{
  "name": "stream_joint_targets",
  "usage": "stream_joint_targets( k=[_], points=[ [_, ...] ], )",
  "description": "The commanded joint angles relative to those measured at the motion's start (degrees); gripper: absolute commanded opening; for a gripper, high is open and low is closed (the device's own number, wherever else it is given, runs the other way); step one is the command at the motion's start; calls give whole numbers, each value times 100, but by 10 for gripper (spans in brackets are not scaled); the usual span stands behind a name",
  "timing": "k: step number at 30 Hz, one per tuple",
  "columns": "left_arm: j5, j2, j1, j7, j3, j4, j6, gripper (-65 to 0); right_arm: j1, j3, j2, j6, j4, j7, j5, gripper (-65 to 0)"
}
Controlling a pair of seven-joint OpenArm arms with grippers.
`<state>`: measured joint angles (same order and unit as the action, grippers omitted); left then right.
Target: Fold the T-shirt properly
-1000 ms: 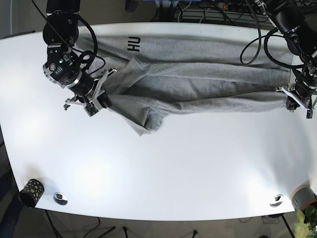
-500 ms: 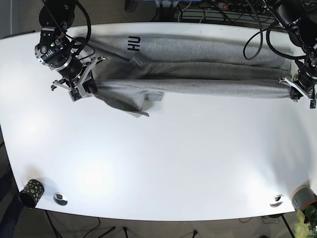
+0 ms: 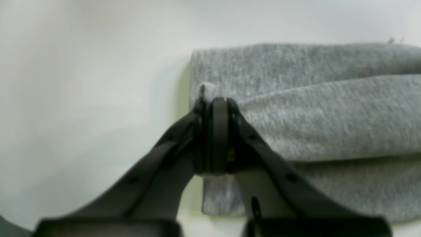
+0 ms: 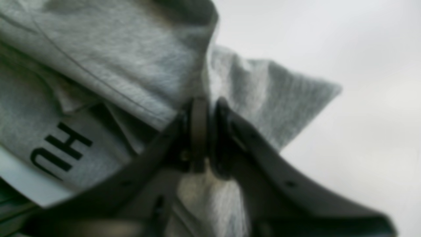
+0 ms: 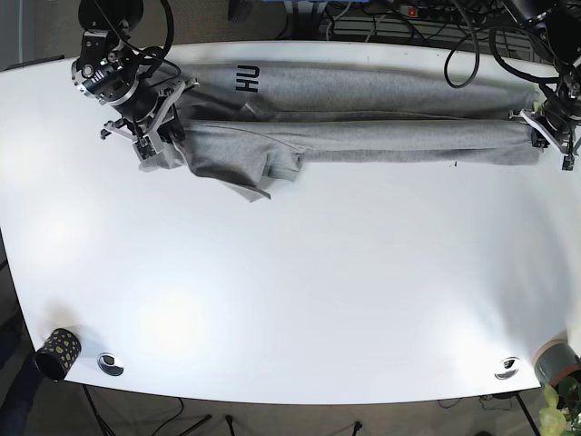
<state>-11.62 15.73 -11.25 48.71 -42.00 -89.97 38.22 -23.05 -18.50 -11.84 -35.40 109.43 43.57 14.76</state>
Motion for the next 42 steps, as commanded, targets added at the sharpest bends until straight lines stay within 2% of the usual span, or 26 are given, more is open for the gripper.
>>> stream_joint_targets(
  k=[1,3,4,6,8,9,13,17,26,33,37,42],
  points=[
    [-38,146,56,-84,178,-71,-28,-562,-12,-123,-34,36,77,-107,22,-444],
    [-38,146,-40,-84,354,-27,-28,-428,-91,-378,-8,36,77,-107,84,-308],
    [-47,146,-58,-84,415,0,-28,-321,-100,-563,107,1,103,-107,154,-217],
    [-56,146,-40,-84,433,26,-46,-182,-56,-800,282,1,130,-107,365,-98],
    [-56,146,-32,-84,442,-18,-63,-92,-56,-976,291,-8,165,-107,673,-6],
    [-73,146,-32,-84,442,-62,-55,-86,-56,-959,282,-8,183,-107,814,0],
    [-73,120,12,-75,442,-686,-37,-125,-12,-756,1,-8,227,-107,1271,0],
    [-73,-12,4,-75,556,-1126,-37,-131,252,-238,-236,28,183,-107,1394,0],
    [-30,-65,-23,-84,1127,-1082,-63,-132,1061,1019,-403,36,-512,-98,1394,0],
    [-30,-65,-304,-93,1329,-1091,-55,-133,1632,1485,-403,54,-1127,-98,1394,-8],
    [-38,-65,-533,-110,1321,-1091,-55,-133,1905,1608,-403,54,-1620,-98,1385,-114],
    [-30,-56,-638,-119,1312,-1073,-46,-133,2274,1714,-403,54,-2129,-98,1385,-306]
  ],
)
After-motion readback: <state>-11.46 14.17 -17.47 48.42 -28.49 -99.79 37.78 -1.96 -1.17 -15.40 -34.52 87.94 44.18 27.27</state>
